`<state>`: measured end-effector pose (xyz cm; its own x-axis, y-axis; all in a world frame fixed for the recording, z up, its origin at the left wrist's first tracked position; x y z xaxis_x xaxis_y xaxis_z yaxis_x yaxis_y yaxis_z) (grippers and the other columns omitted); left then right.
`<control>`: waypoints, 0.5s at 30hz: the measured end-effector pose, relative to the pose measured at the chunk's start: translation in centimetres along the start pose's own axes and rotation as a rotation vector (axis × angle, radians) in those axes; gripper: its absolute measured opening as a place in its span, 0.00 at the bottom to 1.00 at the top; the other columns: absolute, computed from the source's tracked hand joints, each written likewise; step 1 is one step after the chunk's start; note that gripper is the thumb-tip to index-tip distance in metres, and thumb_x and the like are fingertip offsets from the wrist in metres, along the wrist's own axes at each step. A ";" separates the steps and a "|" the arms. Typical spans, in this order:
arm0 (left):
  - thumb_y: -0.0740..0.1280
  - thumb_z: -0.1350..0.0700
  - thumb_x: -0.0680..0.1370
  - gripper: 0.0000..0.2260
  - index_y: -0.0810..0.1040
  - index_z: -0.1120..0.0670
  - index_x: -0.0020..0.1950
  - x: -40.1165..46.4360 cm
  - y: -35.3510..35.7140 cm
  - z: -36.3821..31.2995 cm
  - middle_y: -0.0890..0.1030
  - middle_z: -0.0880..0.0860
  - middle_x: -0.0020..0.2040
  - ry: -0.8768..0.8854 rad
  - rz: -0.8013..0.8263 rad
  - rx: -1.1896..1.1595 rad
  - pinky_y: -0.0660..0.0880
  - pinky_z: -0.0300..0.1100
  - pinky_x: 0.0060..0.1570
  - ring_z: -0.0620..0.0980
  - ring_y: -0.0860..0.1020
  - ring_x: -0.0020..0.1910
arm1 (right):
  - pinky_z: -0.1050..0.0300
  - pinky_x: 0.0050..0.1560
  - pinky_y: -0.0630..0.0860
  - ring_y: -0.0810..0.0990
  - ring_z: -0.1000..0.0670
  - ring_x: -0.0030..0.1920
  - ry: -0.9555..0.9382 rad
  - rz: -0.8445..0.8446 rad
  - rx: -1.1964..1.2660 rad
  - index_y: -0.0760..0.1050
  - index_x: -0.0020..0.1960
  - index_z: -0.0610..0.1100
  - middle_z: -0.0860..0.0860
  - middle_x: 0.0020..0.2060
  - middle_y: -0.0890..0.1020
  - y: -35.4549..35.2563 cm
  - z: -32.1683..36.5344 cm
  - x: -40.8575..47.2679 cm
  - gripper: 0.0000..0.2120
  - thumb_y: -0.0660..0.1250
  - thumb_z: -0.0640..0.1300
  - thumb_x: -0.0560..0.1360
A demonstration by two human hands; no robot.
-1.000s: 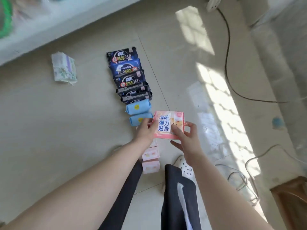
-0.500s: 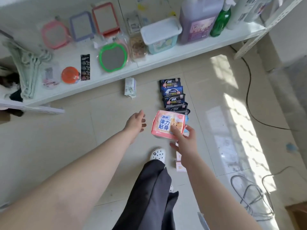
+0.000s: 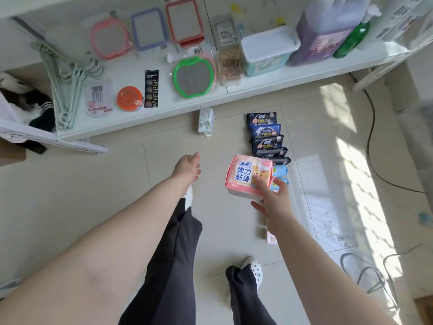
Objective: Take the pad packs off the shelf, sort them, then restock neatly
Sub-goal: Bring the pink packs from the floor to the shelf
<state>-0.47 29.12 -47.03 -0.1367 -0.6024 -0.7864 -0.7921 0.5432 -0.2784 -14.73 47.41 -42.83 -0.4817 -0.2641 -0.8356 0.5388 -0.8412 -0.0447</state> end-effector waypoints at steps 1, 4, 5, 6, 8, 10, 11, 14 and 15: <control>0.57 0.48 0.82 0.11 0.69 0.55 0.52 1.4 -0.3 -0.4 0.72 0.55 0.49 -0.001 0.016 0.005 0.69 0.40 0.41 0.53 0.73 0.46 | 0.53 0.47 0.80 0.80 0.47 0.56 0.003 -0.012 0.015 0.65 0.62 0.51 0.44 0.59 0.77 1.1 0.1 0.7 0.25 0.74 0.50 0.72; 0.59 0.49 0.81 0.09 0.69 0.55 0.52 6.0 -1.7 -1.4 0.73 0.55 0.49 -0.025 0.052 0.036 0.70 0.41 0.43 0.53 0.74 0.47 | 0.49 0.53 0.80 0.79 0.50 0.51 0.019 -0.041 0.053 0.65 0.63 0.50 0.44 0.57 0.77 4.5 0.0 3.1 0.25 0.73 0.48 0.72; 0.59 0.49 0.81 0.09 0.70 0.55 0.54 7.4 -2.3 -1.8 0.74 0.55 0.50 -0.026 0.057 0.054 0.71 0.42 0.45 0.53 0.75 0.48 | 0.48 0.54 0.80 0.79 0.51 0.50 0.017 -0.046 0.066 0.65 0.64 0.49 0.44 0.57 0.77 5.5 -0.1 4.1 0.25 0.73 0.48 0.72; 0.60 0.49 0.81 0.10 0.71 0.54 0.56 8.9 -2.8 -2.0 0.75 0.55 0.52 -0.026 0.061 0.080 0.72 0.44 0.48 0.53 0.75 0.49 | 0.47 0.55 0.79 0.79 0.50 0.51 0.019 -0.049 0.077 0.65 0.65 0.49 0.44 0.57 0.78 6.4 -0.3 5.1 0.26 0.73 0.48 0.72; 0.62 0.48 0.80 0.13 0.72 0.55 0.59 12.2 -3.7 -1.8 0.76 0.56 0.54 -0.035 0.071 0.153 0.73 0.46 0.55 0.53 0.76 0.50 | 0.47 0.56 0.79 0.79 0.50 0.52 0.028 -0.060 0.091 0.64 0.65 0.49 0.45 0.57 0.78 7.8 -0.9 7.2 0.26 0.73 0.49 0.73; 0.63 0.47 0.79 0.17 0.73 0.55 0.62 15.5 -4.2 -1.3 0.77 0.57 0.57 -0.038 0.080 0.227 0.73 0.49 0.62 0.54 0.77 0.53 | 0.47 0.55 0.79 0.79 0.52 0.50 0.030 -0.070 0.114 0.64 0.64 0.49 0.46 0.54 0.79 8.8 -1.8 9.4 0.25 0.73 0.48 0.73; 0.63 0.46 0.79 0.18 0.73 0.55 0.63 17.2 -4.2 -0.9 0.77 0.57 0.60 -0.039 0.077 0.261 0.72 0.51 0.64 0.55 0.77 0.56 | 0.48 0.54 0.79 0.79 0.53 0.48 0.036 -0.081 0.124 0.63 0.64 0.49 0.47 0.53 0.78 9.3 -2.3 10.7 0.25 0.73 0.48 0.73; 0.63 0.45 0.78 0.19 0.73 0.54 0.64 23.0 -2.7 0.9 0.75 0.59 0.64 -0.047 0.045 0.314 0.70 0.51 0.65 0.57 0.74 0.63 | 0.49 0.53 0.79 0.78 0.54 0.47 0.044 -0.092 0.138 0.63 0.65 0.49 0.48 0.50 0.77 10.4 -4.6 15.7 0.25 0.72 0.47 0.73; 0.63 0.46 0.78 0.19 0.72 0.55 0.65 24.4 -2.0 1.0 0.75 0.59 0.64 -0.035 0.025 0.317 0.70 0.48 0.65 0.58 0.73 0.64 | 0.50 0.52 0.79 0.78 0.54 0.47 0.042 -0.091 0.142 0.63 0.64 0.48 0.48 0.50 0.77 10.7 -5.0 16.9 0.25 0.72 0.48 0.73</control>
<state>-1.64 13.89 -66.17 -0.1291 -0.5689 -0.8122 -0.5627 0.7165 -0.4124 -13.67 36.33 -60.17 -0.4932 -0.1659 -0.8539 0.3895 -0.9199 -0.0462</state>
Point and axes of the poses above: each hand's wrist, its own x-axis towards the middle knuckle, its own y-axis out of the palm, z = x × y, the point moved 3 cm from there along x, towards the middle knuckle
